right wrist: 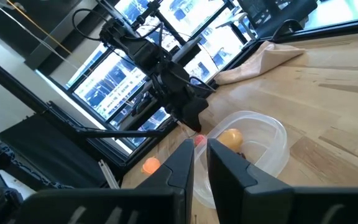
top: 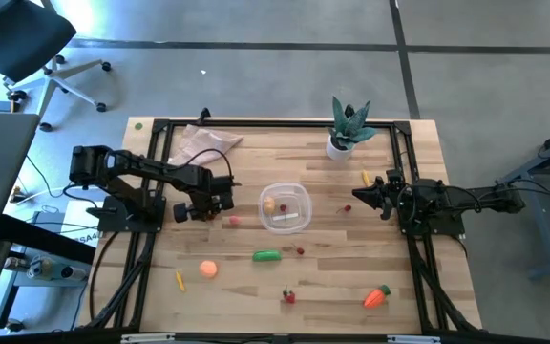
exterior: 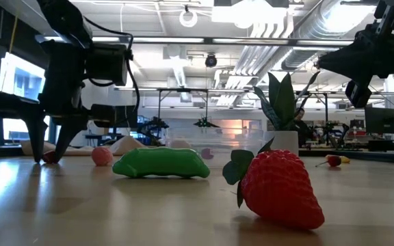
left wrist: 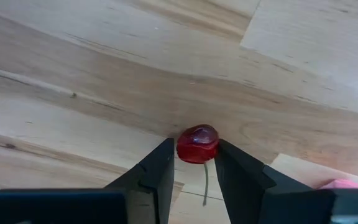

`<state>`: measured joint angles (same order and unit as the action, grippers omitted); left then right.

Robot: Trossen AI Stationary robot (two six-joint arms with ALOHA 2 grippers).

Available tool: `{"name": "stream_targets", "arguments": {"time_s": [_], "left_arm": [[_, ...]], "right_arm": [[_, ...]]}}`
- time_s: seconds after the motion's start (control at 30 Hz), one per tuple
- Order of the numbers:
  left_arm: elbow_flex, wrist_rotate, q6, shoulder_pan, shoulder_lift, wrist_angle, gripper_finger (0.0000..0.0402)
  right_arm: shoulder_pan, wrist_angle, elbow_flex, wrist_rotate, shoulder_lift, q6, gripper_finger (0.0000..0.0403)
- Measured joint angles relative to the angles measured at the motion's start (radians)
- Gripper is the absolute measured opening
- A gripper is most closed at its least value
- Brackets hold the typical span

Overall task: Pick and placing Produce into tupperware
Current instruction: Put the red cherry into the transparent bin

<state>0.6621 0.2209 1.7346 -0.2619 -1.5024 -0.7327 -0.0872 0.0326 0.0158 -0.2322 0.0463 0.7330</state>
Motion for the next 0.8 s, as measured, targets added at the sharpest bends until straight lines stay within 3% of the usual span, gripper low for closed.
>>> {"name": "stream_targets", "arguments": {"time_s": [0.8], "left_arm": [[-0.002,-0.057,-0.001,0.002,-0.002,0.0,0.0108]], "right_arm": [[0.0,0.0,0.0,0.0,0.0,0.0,0.0036]]}}
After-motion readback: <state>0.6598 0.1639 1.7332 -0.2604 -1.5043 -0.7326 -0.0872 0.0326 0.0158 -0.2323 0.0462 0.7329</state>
